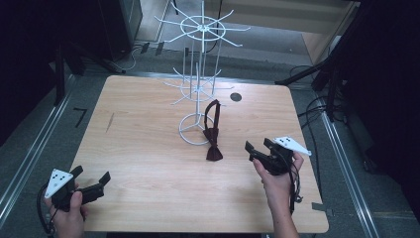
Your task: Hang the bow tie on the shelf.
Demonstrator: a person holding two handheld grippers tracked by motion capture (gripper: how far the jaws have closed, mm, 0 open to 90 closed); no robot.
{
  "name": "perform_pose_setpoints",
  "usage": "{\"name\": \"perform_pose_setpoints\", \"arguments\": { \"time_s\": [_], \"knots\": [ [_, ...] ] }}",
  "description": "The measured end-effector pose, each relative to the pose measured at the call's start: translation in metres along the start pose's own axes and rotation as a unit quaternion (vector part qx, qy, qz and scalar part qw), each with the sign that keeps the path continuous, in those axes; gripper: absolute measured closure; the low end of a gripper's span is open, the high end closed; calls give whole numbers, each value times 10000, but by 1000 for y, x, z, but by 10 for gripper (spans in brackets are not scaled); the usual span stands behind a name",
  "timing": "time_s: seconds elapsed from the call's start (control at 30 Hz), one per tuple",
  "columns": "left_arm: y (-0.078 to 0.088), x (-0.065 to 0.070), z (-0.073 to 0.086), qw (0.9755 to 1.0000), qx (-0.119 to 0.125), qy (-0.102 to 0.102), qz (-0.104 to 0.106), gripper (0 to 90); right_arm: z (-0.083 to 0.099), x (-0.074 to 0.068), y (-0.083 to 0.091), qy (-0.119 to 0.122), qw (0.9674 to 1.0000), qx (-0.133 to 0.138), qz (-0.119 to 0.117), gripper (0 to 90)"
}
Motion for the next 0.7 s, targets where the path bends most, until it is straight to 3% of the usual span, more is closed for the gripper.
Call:
{"name": "perform_pose_setpoints", "arguments": {
  "time_s": [0.7],
  "knots": [
    [0,0,0,10000,-8,-3,-6,0,36,47,35,-238,9988,-61,425,247]
  ]
}}
Point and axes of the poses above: each handheld gripper's, and its own axes: y roughly backward along the jaws, z roughly out of its underside, x roughly to its right, the point moved 3 cm from there along -y, roughly forward along the jaws, and after that the axes turned 8 degrees about y, right-handed, at the moved point
